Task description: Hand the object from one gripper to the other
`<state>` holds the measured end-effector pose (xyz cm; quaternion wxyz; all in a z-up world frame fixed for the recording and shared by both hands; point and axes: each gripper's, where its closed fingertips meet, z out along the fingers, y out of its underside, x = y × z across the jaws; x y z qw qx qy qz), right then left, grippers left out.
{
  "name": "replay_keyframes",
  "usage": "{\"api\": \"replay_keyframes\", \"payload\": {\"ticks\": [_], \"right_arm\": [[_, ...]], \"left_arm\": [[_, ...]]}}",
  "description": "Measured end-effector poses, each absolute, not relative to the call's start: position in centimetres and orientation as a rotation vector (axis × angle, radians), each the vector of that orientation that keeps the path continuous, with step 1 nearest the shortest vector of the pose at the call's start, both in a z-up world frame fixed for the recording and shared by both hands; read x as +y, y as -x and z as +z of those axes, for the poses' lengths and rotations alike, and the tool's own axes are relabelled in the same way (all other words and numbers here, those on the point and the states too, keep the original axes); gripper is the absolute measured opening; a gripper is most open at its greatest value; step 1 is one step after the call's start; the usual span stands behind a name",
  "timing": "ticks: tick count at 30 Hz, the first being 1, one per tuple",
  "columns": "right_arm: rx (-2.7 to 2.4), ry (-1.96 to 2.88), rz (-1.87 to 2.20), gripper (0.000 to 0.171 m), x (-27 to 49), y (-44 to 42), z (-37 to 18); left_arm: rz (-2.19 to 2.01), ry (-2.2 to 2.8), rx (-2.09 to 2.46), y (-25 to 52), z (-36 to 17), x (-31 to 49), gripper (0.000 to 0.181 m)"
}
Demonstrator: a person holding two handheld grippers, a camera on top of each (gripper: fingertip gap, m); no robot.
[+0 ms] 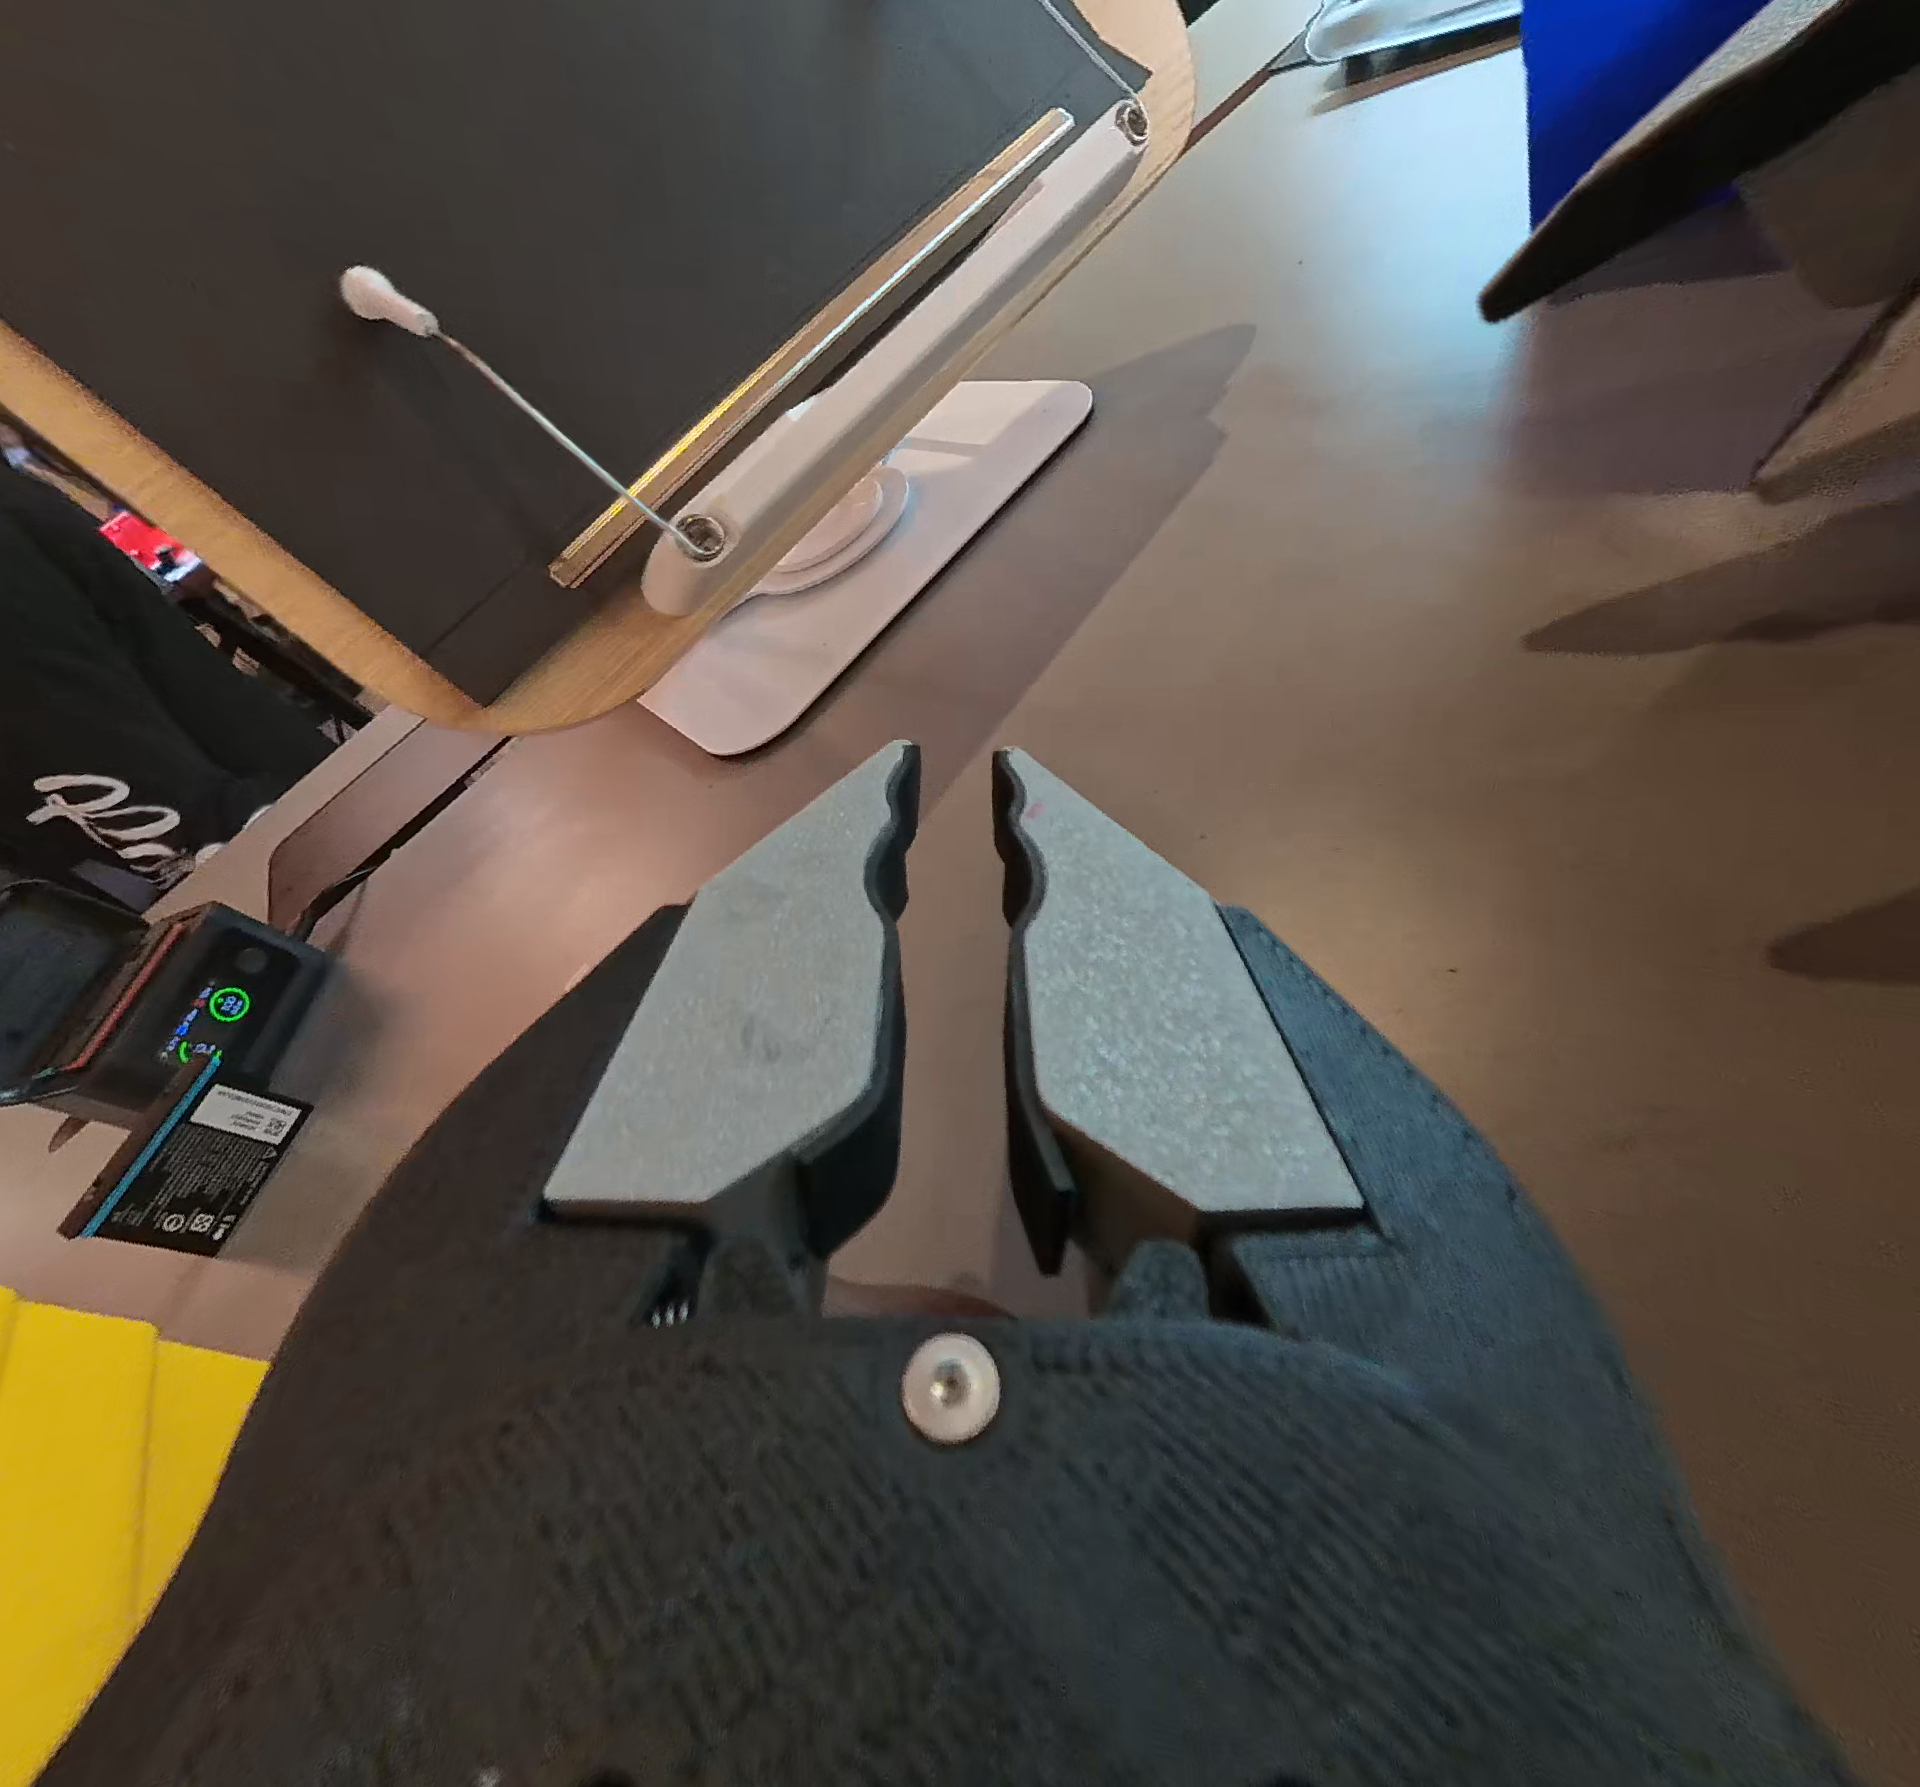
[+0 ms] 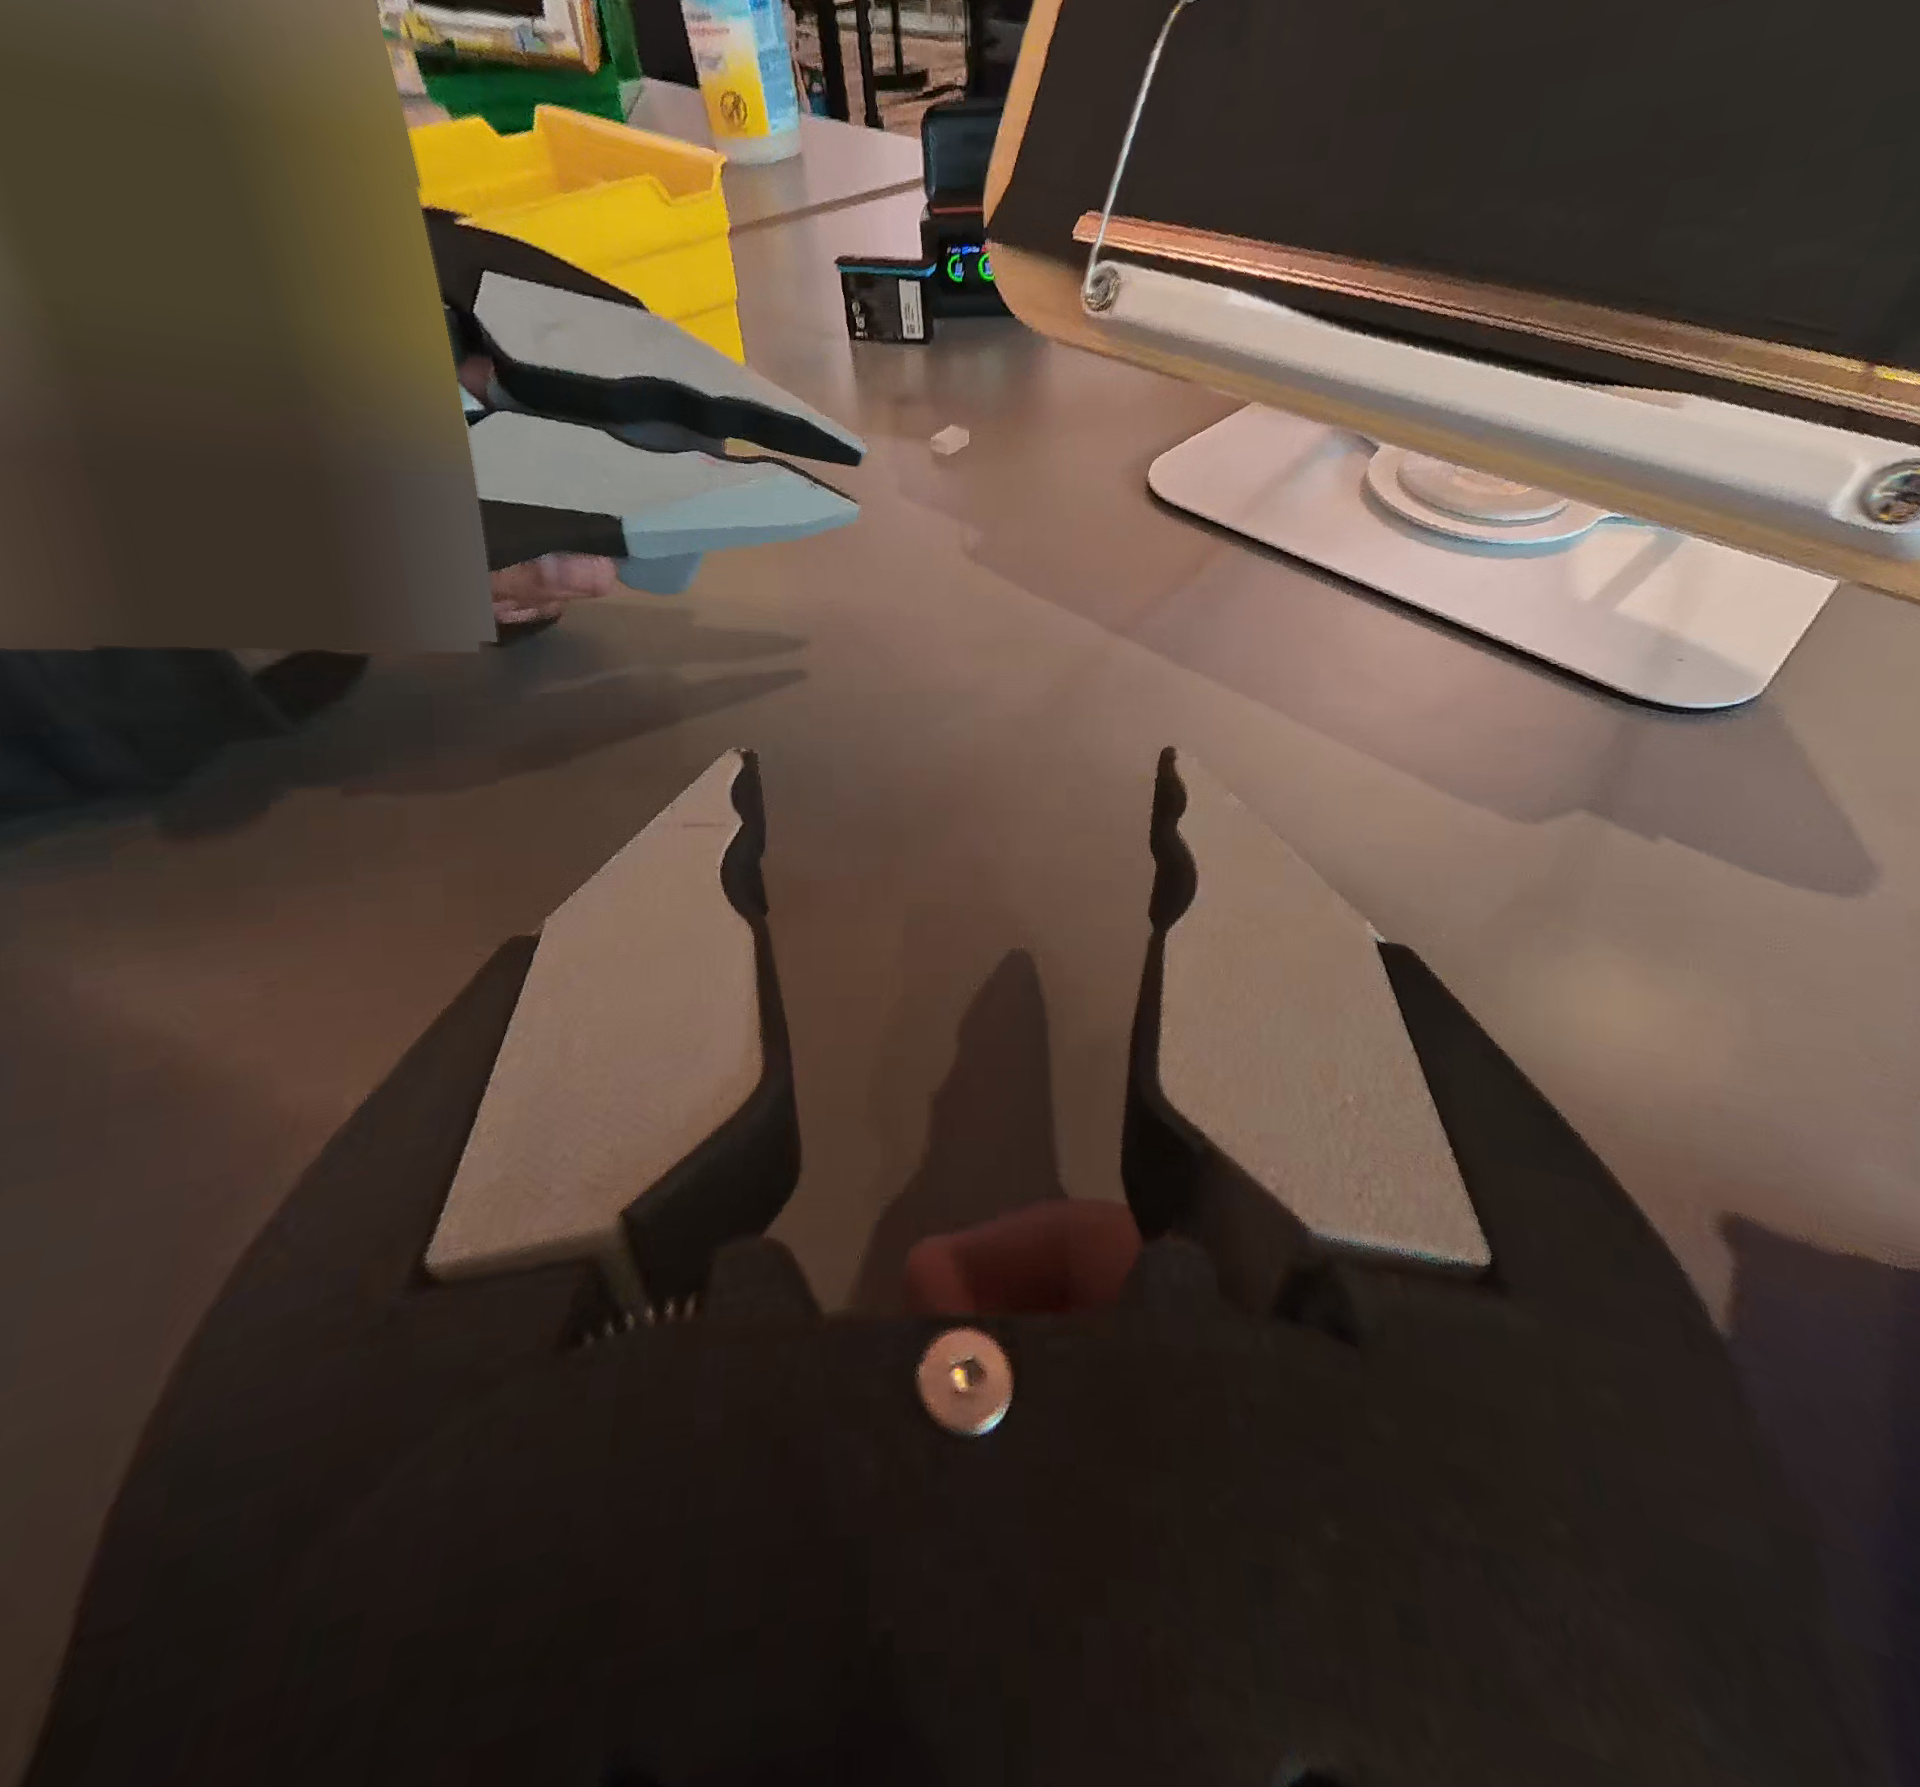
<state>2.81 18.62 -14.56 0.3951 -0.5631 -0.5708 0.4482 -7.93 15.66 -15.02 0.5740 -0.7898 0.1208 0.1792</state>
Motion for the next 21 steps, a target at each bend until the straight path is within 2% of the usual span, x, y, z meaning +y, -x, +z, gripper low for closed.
{"api": "replay_keyframes", "payload": {"ticks": [9, 16, 21], "right_arm": [[-1.516, 1.381, 1.102, 0.074, 17.2, -2.9, -14.8], [-1.404, 1.383, 1.049, 0.079, 18.9, -2.3, -14.1], [-1.375, 1.36, 0.942, 0.082, 19.3, -0.9, -14.0]], "left_arm": [[0.449, 1.888, 0.297, 8.1, -15.6, 15.4, 0.014], [0.466, 1.891, 0.289, 7.6, -15.6, 15.5, 0.014], [0.208, 2.013, 0.31, 2.8, -15.8, 13.2, 0.026]]}}
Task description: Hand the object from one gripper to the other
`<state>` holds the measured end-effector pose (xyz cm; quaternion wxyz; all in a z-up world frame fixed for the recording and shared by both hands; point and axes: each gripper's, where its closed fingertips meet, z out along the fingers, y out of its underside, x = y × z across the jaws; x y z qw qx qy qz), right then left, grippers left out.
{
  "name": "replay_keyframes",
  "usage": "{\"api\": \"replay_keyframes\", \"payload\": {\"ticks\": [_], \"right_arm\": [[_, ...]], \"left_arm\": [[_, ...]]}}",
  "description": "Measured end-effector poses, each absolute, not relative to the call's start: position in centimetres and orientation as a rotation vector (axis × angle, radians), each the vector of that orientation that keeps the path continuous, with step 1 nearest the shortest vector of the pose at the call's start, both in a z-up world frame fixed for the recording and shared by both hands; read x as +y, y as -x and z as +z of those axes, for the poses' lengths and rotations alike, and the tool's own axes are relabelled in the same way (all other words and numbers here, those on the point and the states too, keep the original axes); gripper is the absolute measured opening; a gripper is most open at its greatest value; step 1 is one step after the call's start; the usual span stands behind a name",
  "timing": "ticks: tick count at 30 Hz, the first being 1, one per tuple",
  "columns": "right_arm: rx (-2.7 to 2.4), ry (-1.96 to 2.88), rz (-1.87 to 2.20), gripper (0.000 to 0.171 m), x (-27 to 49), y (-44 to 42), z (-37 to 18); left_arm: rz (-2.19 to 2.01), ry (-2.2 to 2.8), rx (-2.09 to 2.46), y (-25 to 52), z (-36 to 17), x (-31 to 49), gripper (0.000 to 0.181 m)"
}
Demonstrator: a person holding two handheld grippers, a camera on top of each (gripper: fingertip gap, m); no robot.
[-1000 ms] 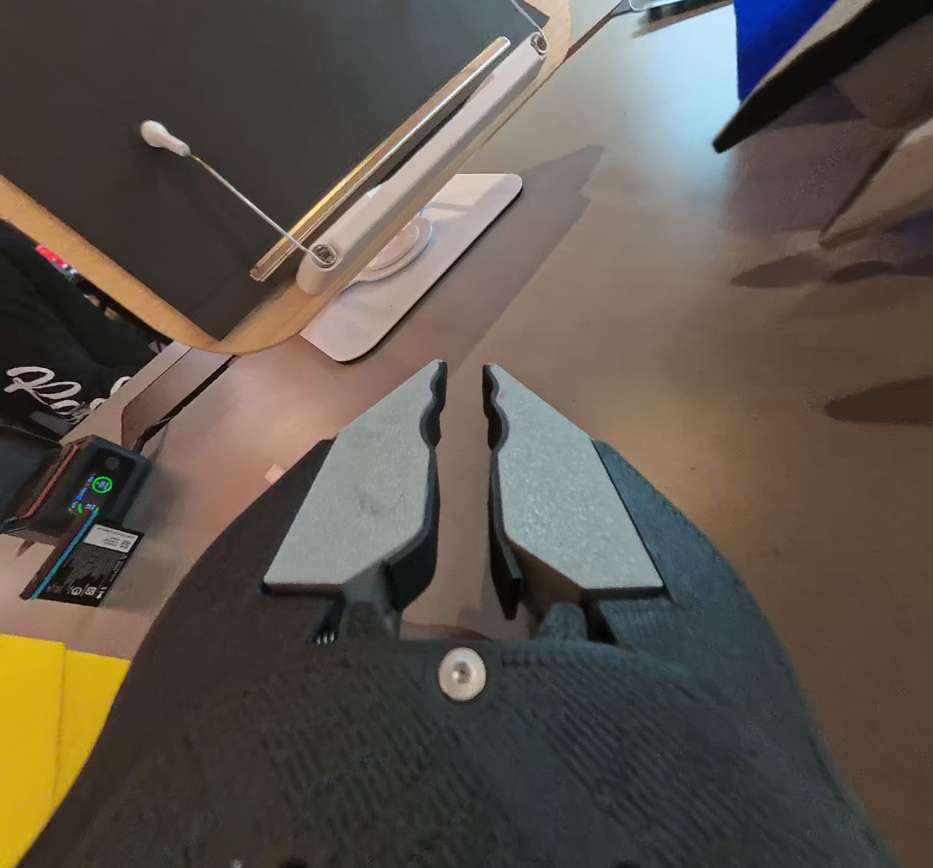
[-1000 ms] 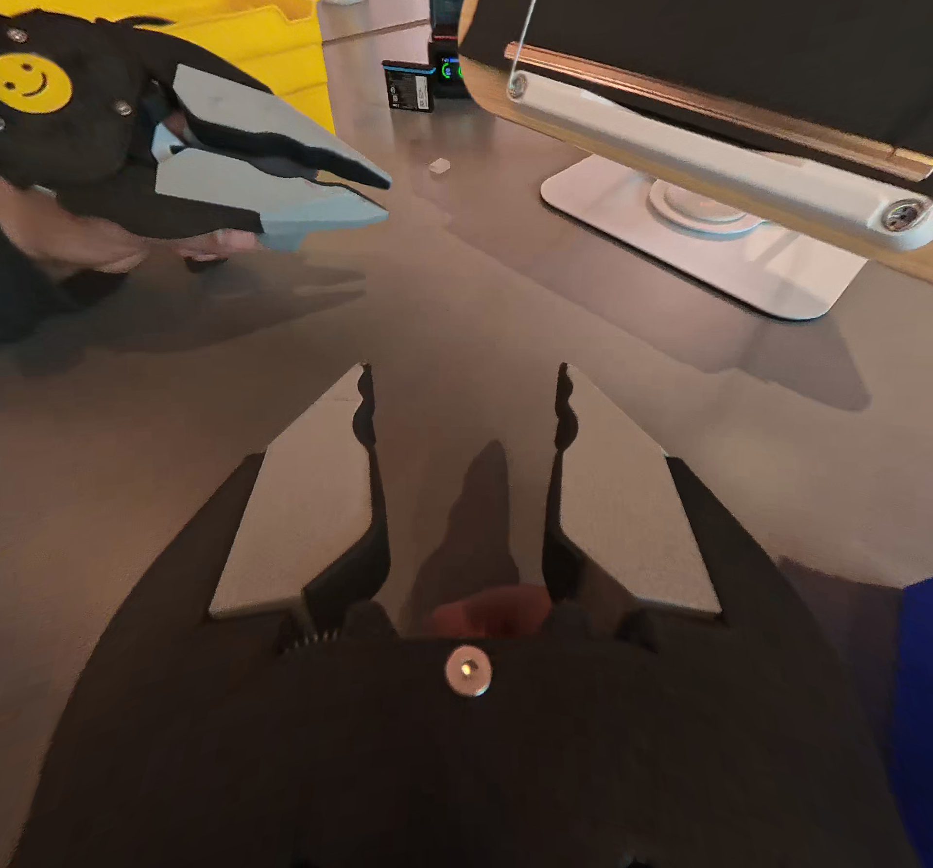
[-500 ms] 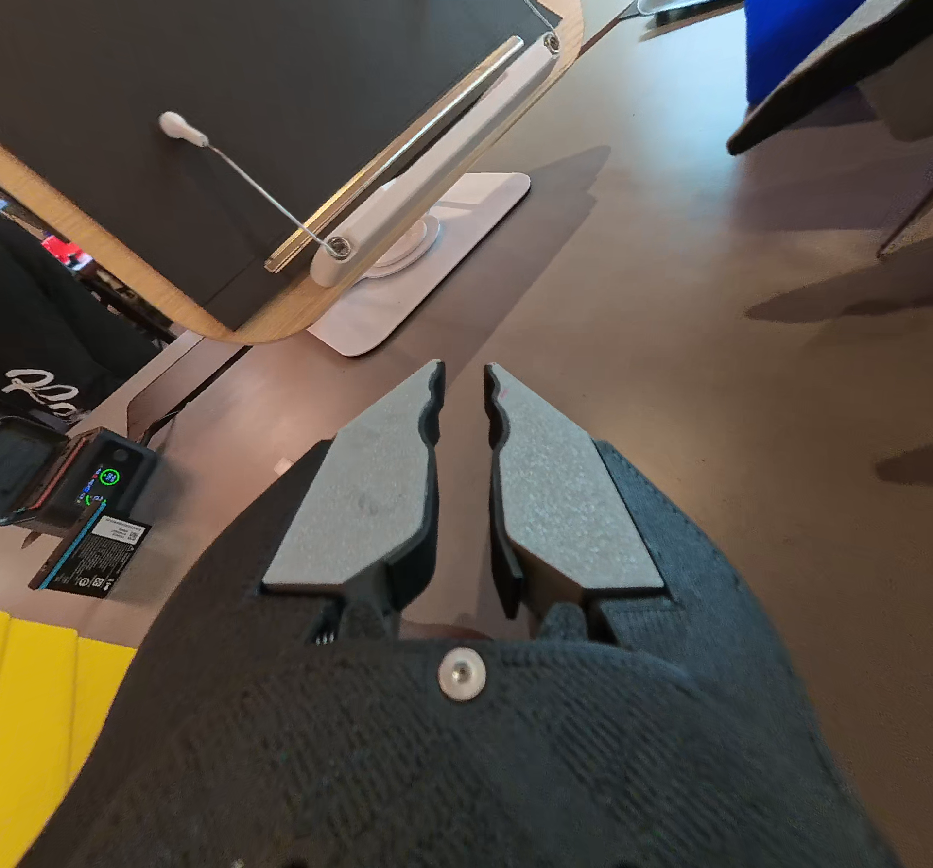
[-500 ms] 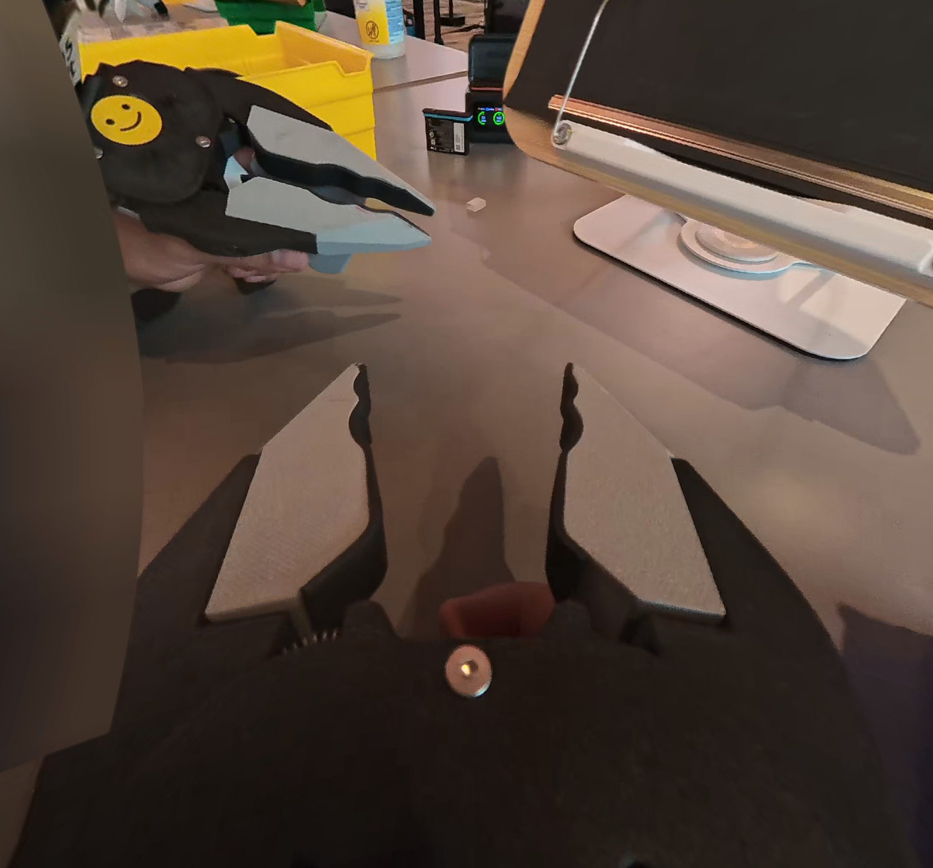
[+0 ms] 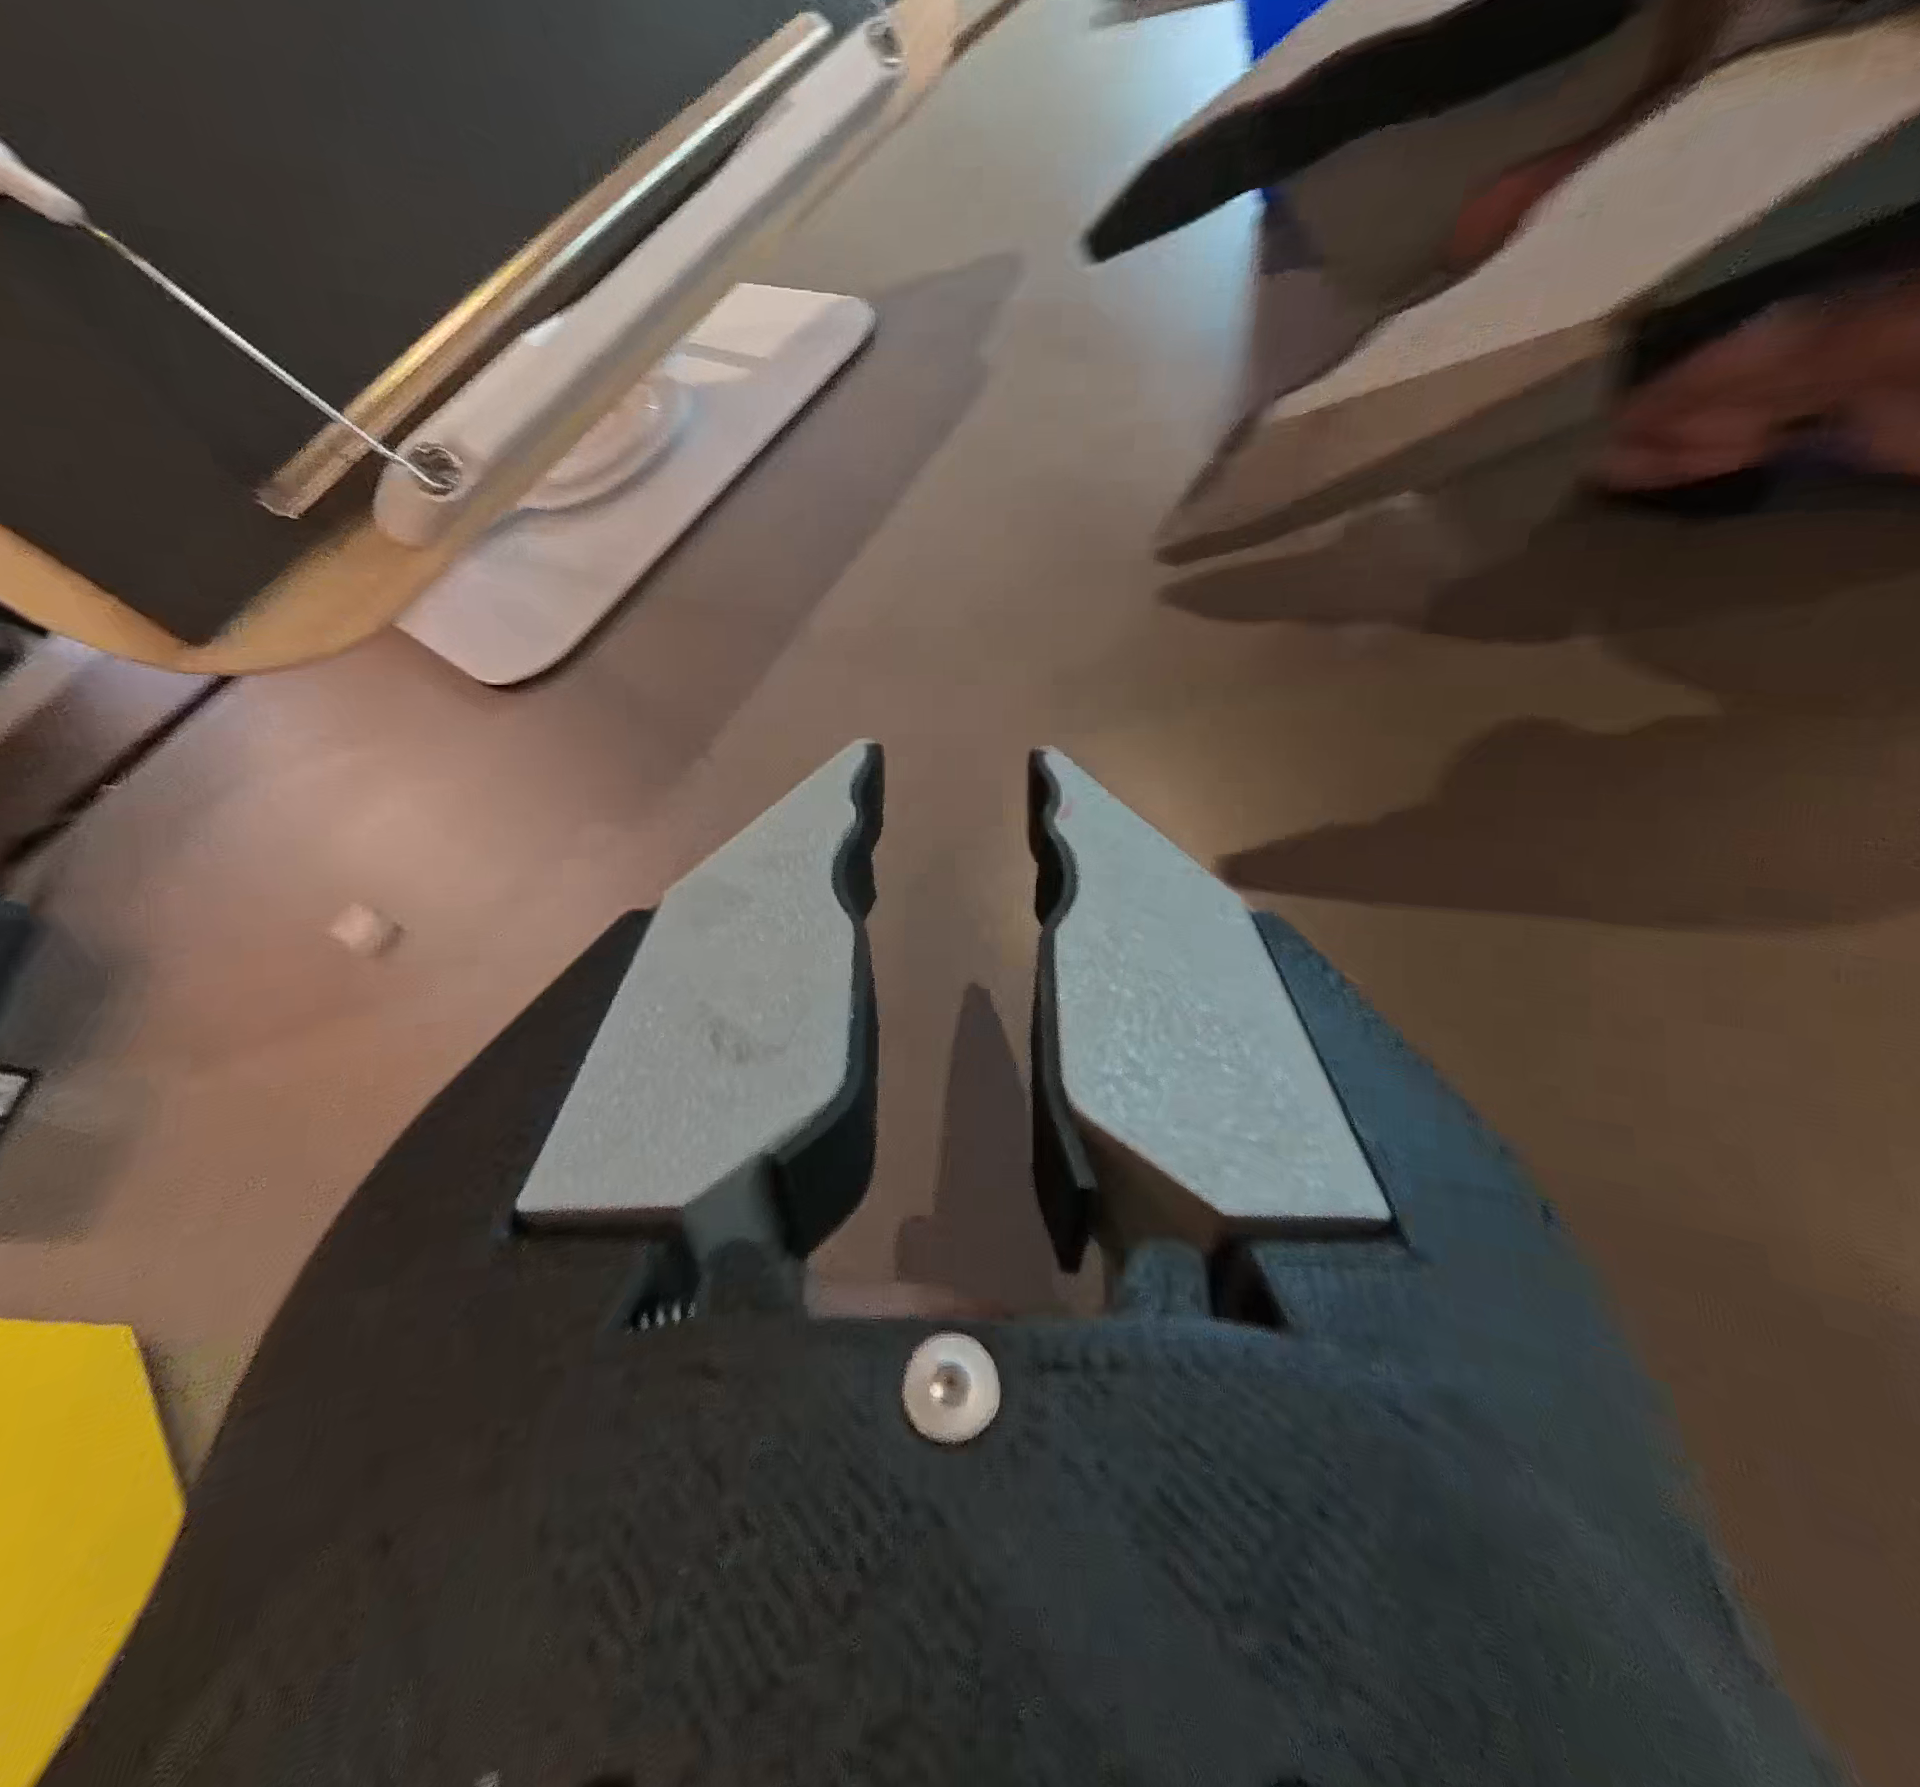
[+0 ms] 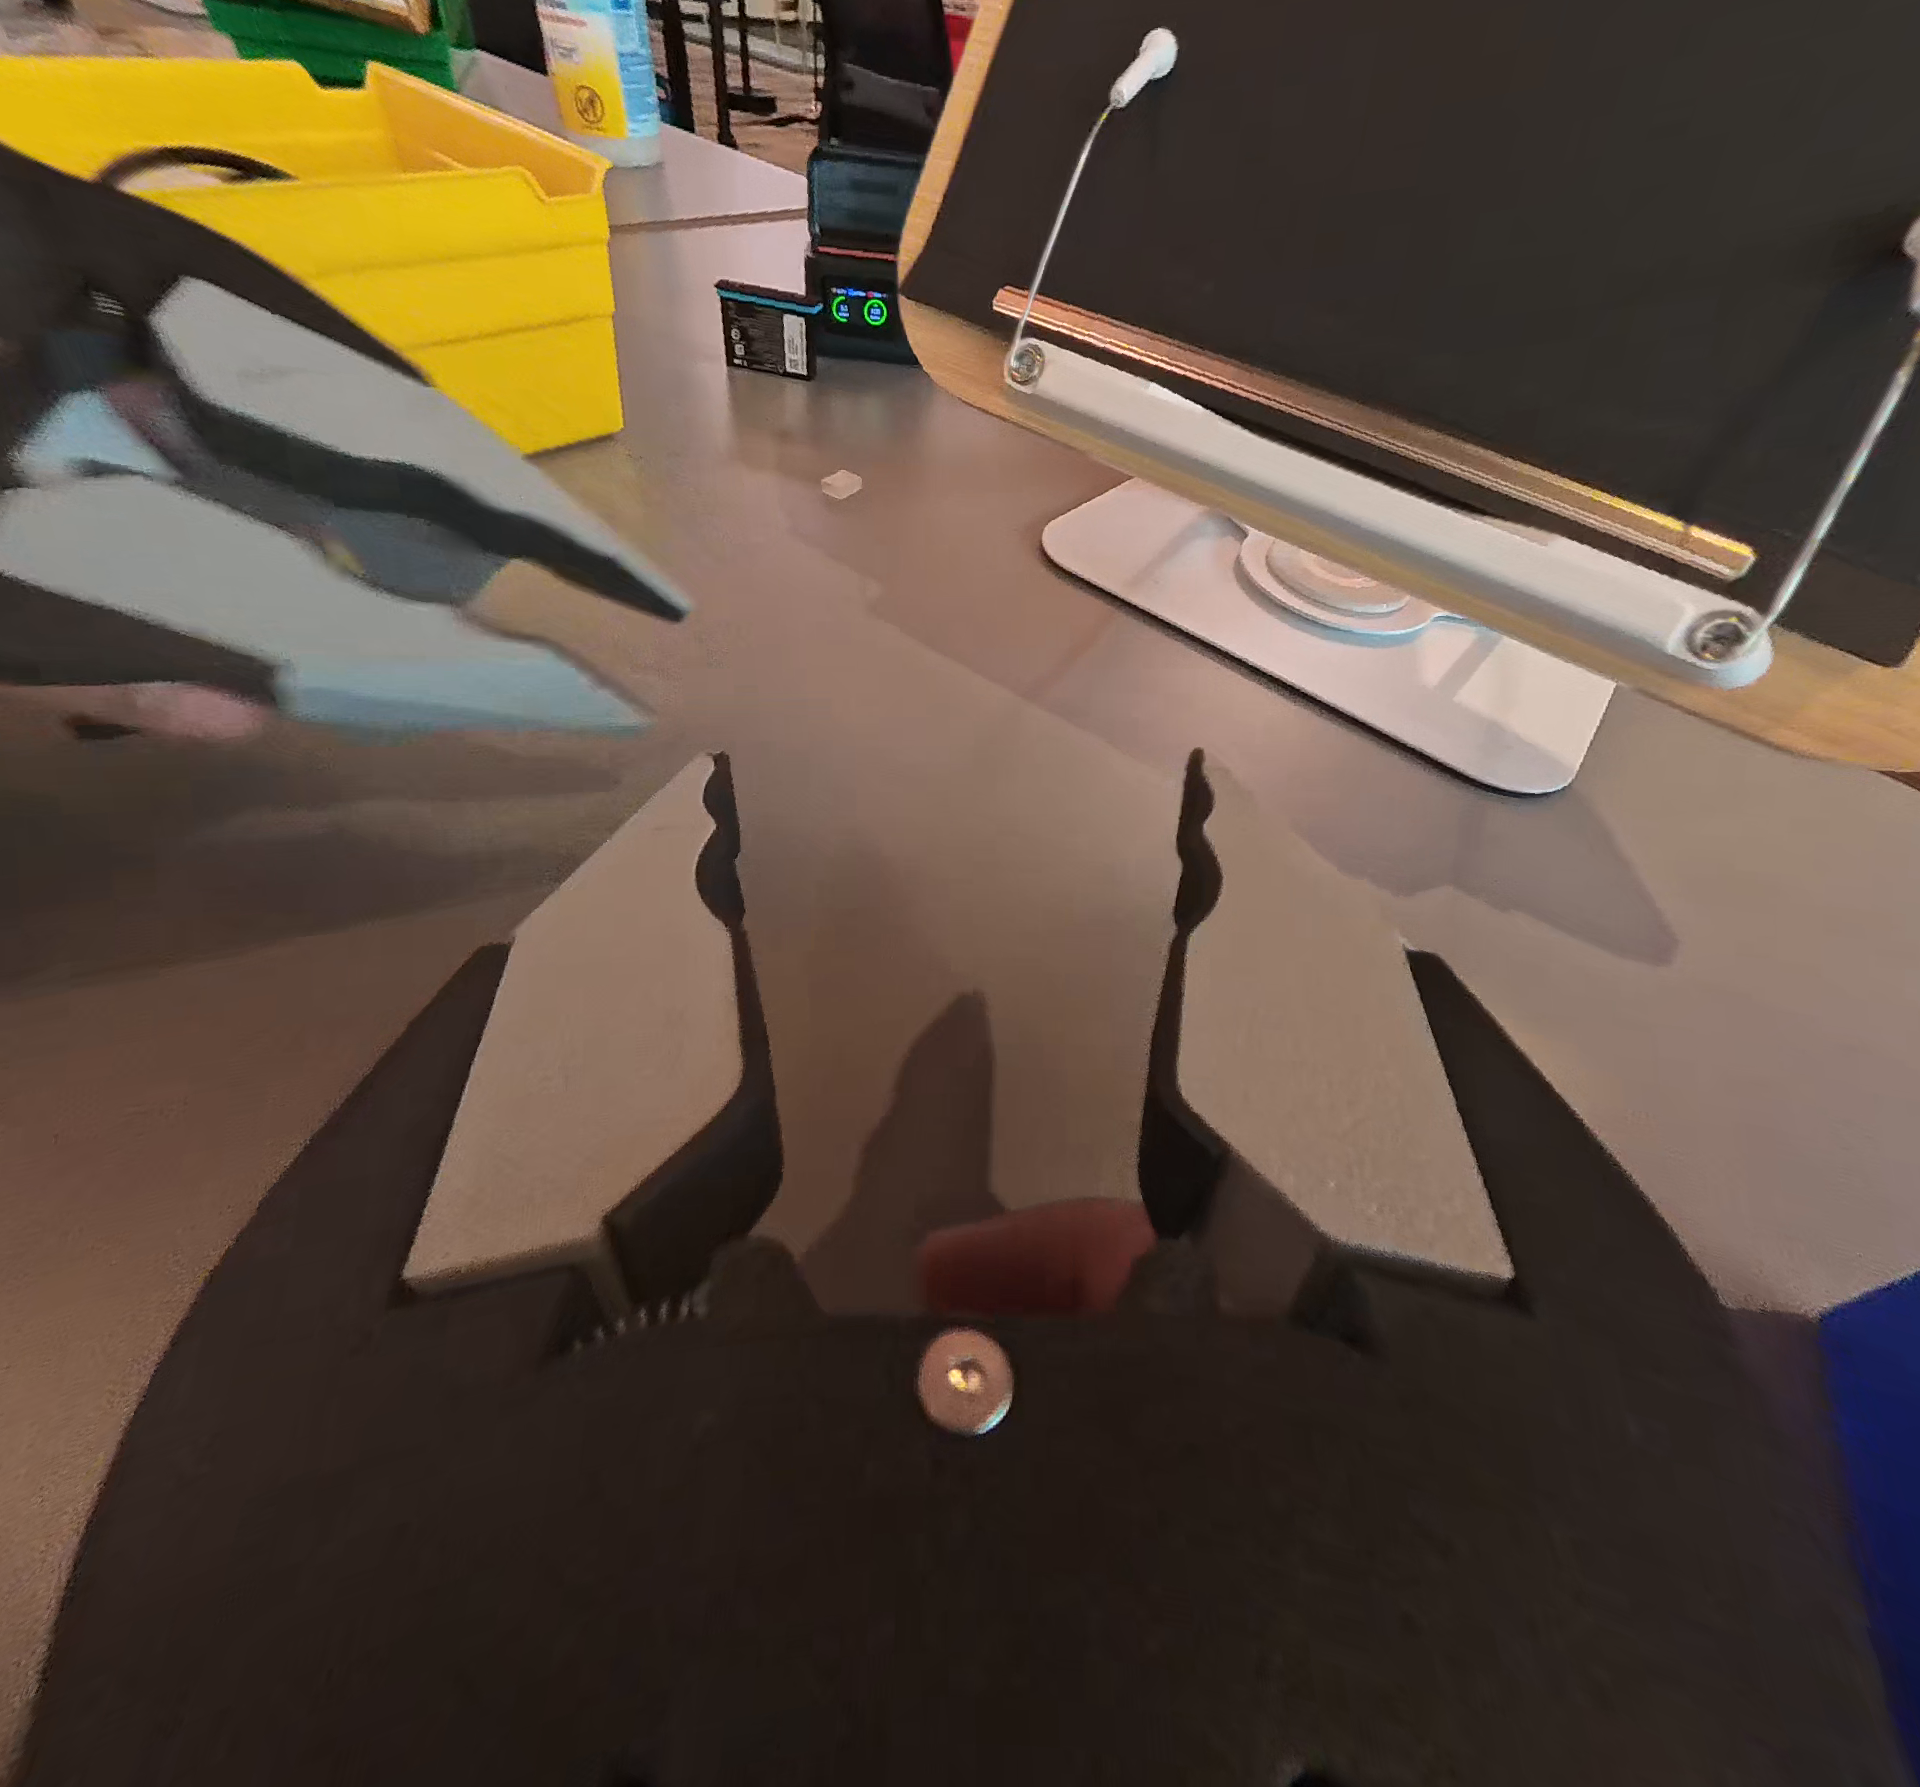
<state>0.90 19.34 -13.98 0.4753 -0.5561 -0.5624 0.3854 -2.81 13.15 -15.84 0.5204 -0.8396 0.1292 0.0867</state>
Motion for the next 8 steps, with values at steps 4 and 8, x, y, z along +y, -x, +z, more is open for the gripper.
{"api": "replay_keyframes", "payload": {"ticks": [4, 8], "right_arm": [[-1.366, 1.359, 0.94, 0.083, 19.4, 1.0, -13.9], [-1.385, 1.288, 0.932, 0.082, 18.9, 2.7, -13.6]], "left_arm": [[0.148, 1.98, 0.225, 3.0, -10.6, 8.7, 0.021], [0.276, 2.094, 0.165, 9.9, -5.8, 3.1, 0.021]]}}
